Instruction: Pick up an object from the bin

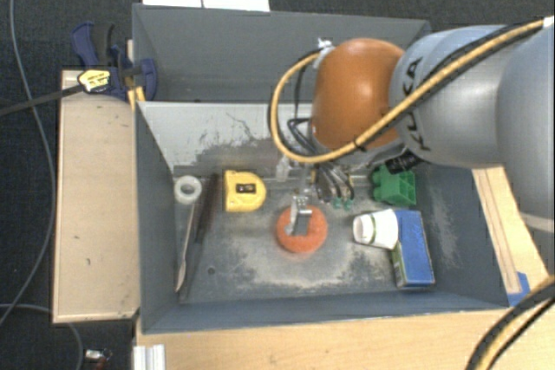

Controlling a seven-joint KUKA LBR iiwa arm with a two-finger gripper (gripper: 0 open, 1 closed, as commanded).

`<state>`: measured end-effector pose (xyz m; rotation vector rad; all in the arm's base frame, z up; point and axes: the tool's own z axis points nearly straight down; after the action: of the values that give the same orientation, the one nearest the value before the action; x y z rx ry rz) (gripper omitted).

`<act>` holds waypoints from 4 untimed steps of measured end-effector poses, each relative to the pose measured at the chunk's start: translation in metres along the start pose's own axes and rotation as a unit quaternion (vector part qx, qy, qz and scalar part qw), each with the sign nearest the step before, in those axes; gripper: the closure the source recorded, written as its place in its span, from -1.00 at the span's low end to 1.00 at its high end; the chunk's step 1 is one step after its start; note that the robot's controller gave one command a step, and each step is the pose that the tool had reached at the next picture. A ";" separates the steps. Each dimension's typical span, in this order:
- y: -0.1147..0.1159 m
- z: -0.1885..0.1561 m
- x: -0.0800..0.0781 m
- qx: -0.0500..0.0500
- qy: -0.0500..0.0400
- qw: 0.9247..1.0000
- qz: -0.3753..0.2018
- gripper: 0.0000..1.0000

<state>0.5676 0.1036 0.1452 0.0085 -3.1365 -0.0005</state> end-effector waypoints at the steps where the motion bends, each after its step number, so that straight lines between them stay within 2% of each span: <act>1: -0.001 -0.004 -0.002 0.000 -0.004 1.000 0.003 1.00; 2: -0.001 -0.004 -0.002 0.000 -0.004 1.000 0.004 1.00; 3: -0.045 0.022 0.010 -0.001 -0.005 0.999 0.042 1.00; 4: -0.054 0.044 0.033 -0.003 -0.007 0.997 0.079 -1.00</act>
Offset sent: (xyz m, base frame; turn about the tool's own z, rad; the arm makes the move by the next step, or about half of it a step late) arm 0.0000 0.0000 0.0000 0.0000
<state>0.5343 0.0498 0.1010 -0.2407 -3.1421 -0.0089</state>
